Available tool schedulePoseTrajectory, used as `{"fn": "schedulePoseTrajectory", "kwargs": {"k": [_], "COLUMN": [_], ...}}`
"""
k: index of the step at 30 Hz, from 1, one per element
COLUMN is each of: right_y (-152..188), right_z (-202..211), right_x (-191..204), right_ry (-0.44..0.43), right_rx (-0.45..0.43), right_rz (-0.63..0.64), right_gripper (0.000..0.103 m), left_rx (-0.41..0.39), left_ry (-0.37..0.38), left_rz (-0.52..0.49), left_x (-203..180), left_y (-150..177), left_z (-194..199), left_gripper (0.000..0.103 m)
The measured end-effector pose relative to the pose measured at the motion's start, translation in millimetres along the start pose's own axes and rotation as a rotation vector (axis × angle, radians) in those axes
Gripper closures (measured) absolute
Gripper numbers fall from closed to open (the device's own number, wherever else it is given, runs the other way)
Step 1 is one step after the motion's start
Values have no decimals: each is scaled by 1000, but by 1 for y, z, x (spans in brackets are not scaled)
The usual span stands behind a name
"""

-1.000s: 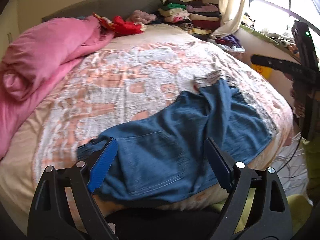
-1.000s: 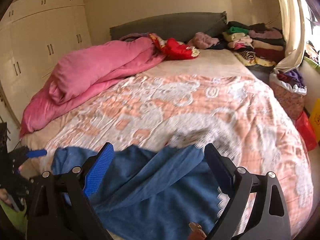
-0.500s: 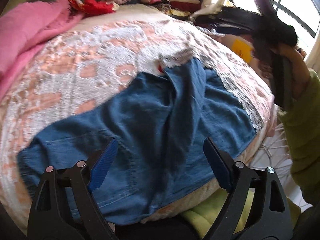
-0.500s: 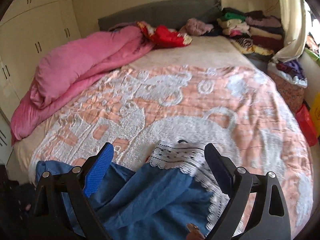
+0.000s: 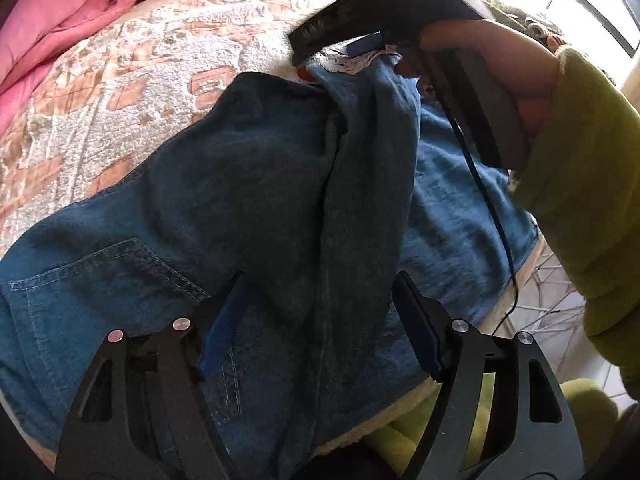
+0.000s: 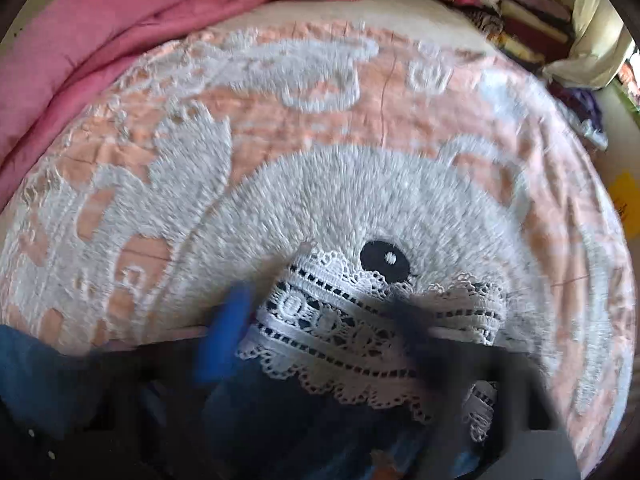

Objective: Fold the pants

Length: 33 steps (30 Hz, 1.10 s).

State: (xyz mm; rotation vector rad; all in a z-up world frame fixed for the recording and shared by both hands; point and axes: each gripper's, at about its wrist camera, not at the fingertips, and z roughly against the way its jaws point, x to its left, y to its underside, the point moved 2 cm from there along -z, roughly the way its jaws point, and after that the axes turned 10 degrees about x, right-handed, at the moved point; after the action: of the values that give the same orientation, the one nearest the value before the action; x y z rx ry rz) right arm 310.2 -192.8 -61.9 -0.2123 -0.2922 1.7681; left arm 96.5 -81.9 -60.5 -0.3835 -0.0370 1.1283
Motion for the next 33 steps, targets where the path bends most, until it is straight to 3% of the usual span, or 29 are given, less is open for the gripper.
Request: {"fn": "schedulePoseTrajectory", "kwargs": {"k": [2, 3, 5, 9, 17, 19, 21, 23, 33], "right_y": [3, 6, 14, 34, 73, 85, 97, 110, 214], "right_z": [5, 11, 28, 65, 128, 143, 155, 164, 166], "right_x": [-10, -15, -25, -46, -80, -86, -92, -99, -139], "right_ry": [-52, -106, -161, -194, -236, -242, -248, -255, -284], "right_rx": [-31, -49, -88, -169, -287, -312, -330, -342, -287], "right_rz": [-19, -30, -54, -84, -147, -162, -176, -193, -365], "right_gripper": [78, 92, 92, 94, 94, 94, 94, 94, 94], "left_rx": [-5, -10, -16, -28, -77, -83, -83, -78, -68], "left_ry": [-1, 4, 7, -2, -47, -63, -71, -56, -144], "left_rz": [-7, -9, -13, -19, -37, -50, -71, -92, -217], "left_x": [-1, -1, 0, -1, -10, -13, -20, -23, -38], "left_y": [1, 1, 1, -1, 2, 1, 1, 1, 19], "left_z": [1, 2, 4, 5, 16, 17, 15, 16, 23], "left_gripper": [37, 36, 36, 30, 30, 38, 76, 101, 102]}}
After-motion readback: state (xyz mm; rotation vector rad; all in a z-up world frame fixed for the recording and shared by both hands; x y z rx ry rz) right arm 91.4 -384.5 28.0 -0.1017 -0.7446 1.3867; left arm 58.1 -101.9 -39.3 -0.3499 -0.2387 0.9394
